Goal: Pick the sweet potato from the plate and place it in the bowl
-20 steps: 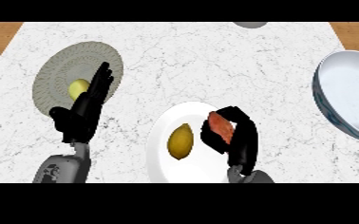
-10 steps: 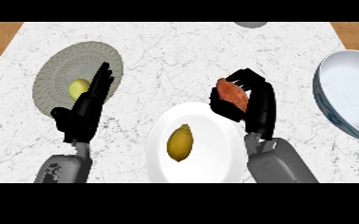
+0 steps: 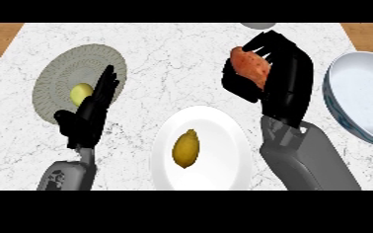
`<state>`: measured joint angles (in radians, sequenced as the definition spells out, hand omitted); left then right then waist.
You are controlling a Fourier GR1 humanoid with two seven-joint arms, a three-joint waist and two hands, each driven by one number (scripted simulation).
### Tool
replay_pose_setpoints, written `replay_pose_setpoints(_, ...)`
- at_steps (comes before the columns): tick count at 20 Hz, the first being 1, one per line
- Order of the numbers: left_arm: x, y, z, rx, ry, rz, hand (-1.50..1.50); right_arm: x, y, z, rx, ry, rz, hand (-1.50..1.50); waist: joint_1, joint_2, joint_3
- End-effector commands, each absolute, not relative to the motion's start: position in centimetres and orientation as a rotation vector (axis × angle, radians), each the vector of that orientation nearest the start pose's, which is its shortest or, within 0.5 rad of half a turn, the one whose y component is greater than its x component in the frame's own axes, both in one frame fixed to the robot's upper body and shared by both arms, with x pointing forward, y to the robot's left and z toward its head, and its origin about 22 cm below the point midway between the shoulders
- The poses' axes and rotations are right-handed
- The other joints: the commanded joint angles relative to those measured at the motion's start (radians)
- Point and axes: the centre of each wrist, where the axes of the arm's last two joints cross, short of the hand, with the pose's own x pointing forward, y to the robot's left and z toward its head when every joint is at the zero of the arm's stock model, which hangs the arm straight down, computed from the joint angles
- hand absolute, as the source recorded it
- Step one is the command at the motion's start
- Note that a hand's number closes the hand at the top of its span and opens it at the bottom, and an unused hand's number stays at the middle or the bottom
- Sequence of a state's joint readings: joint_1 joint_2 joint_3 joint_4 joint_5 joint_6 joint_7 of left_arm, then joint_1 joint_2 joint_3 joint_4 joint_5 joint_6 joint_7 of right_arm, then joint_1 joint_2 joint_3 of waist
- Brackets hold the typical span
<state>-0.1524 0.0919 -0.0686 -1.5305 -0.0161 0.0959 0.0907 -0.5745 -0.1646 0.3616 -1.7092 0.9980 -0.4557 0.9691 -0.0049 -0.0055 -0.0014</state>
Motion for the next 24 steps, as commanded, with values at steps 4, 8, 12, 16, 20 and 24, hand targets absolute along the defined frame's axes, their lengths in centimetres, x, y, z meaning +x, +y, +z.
replay_pose_setpoints(4,27.2,22.0,2.9,0.071,-1.589,-0.098,0.00,28.1,-11.4,25.9,-1.160,-1.575,0.069,1.50,-0.001,-0.001,0.000)
replay_pose_setpoints(8,27.2,21.7,1.9,0.071,-1.589,-0.105,0.00,30.5,-13.6,26.1,-1.214,-1.531,0.048,1.50,0.004,0.004,0.001)
replay_pose_setpoints(12,27.8,20.9,4.0,0.052,-1.599,-0.096,0.00,31.8,-15.6,30.4,-1.247,-1.494,0.007,1.50,0.006,0.003,0.001)
replay_pose_setpoints(16,27.1,23.7,3.6,0.068,-1.602,-0.104,0.00,34.1,-19.2,31.4,-1.242,-1.454,-0.028,1.50,0.013,0.004,0.001)
replay_pose_setpoints(20,28.4,21.8,2.2,0.076,-1.592,-0.102,0.00,34.6,-21.6,28.6,-1.389,-1.310,0.045,1.50,-0.004,0.006,0.001)
replay_pose_setpoints(24,27.6,21.2,4.5,0.049,-1.614,-0.103,0.00,35.7,-25.6,26.9,-1.493,-1.146,0.147,1.50,0.006,0.004,0.002)
